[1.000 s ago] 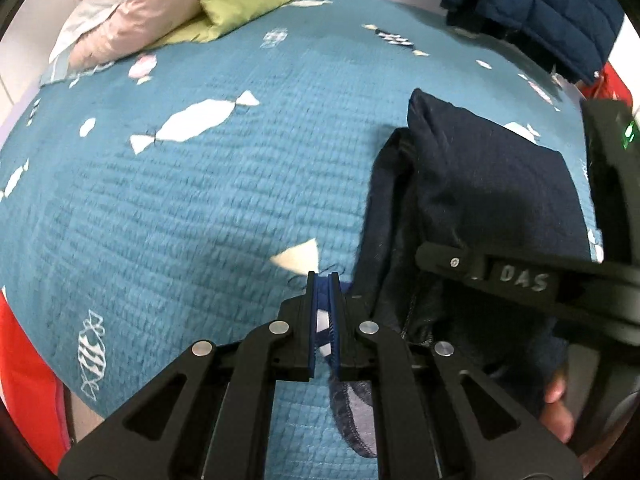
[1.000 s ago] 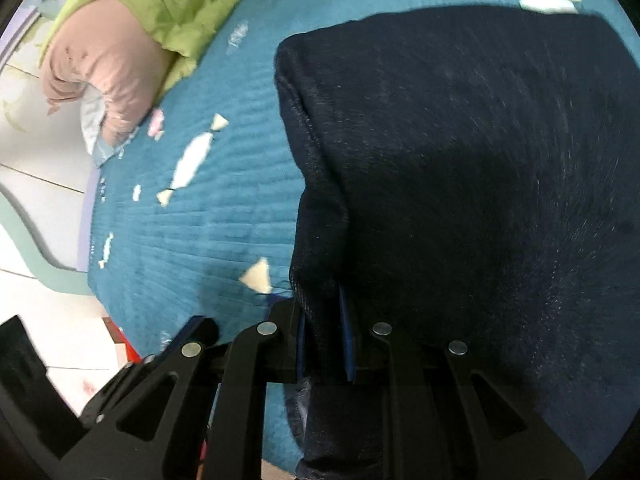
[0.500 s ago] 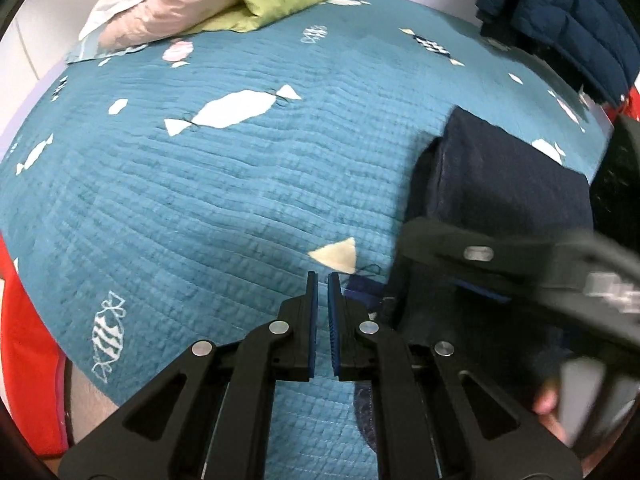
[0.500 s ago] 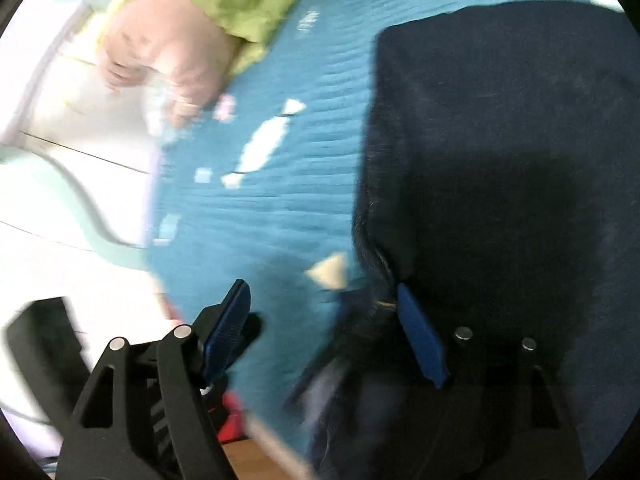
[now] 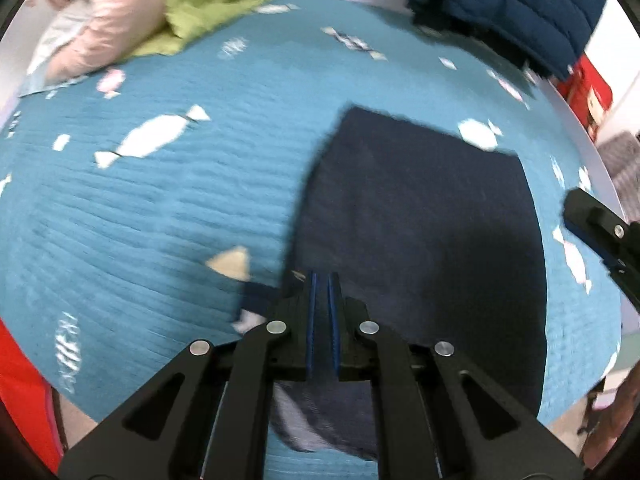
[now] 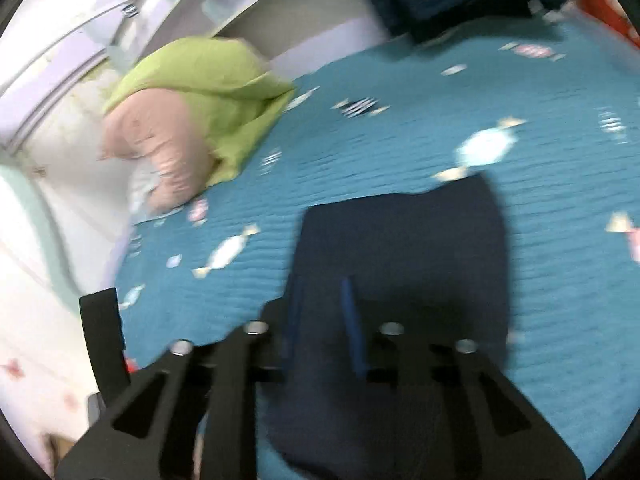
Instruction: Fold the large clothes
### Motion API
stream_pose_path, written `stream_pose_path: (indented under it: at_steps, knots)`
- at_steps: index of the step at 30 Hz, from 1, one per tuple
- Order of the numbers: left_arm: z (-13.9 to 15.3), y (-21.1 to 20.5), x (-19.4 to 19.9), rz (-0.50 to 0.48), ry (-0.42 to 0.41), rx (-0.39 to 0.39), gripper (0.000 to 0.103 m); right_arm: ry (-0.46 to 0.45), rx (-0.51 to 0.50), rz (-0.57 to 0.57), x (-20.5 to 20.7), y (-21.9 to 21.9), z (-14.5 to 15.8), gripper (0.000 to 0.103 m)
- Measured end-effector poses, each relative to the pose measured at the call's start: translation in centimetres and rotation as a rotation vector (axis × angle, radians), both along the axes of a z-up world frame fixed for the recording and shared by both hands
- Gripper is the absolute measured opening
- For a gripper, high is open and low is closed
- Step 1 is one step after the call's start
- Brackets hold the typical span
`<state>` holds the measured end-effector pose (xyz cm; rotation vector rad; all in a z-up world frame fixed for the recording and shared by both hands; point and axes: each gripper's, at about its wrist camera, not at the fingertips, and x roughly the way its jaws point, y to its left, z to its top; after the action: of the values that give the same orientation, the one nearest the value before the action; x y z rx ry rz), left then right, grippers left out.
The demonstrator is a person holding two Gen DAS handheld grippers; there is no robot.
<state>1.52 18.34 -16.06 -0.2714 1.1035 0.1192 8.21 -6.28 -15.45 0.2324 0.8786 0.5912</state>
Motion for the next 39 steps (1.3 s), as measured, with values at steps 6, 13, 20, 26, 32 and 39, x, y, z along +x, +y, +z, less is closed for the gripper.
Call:
stream_pose_path:
  at_steps: [6, 13, 20, 26, 32, 39]
  knots:
    - [-5.5, -2.6, -1.0, -0.085, 0.054, -0.039, 0.007, 0.087, -0.231, 0.027, -3.5, 0.5, -8.1, 0.006]
    - [-6.3, -4.1, -1.2, -0.153, 0.029, 0.051, 0.007, 0.134, -0.216, 0.008, -3.6, -0.5, -10.8, 0.001]
    - [-5.5, -3.9, -3.2, -0.174, 0.093, 0.021, 0.007, 0.278, -0.281, 0.027, -7.4, -1.2, -7.0, 0.003]
    - [-7.0, -4.2, -4.7, -0.194, 0.13, 0.058, 0.006, 0.497, -0.258, 0.059, -8.6, -2.2, -8.1, 0.002]
    - [-7.5, -4.9, -5.6, -0.217, 0.139, 0.075, 0.006, 0.603, -0.198, 0.056, -8.9, -3.5, -10.0, 0.0]
    - [-7.5, -4.8, -5.5, -0.208, 0.149, 0.071, 0.006, 0.769, -0.303, -0.031, -11.4, -6.4, -11.7, 0.003]
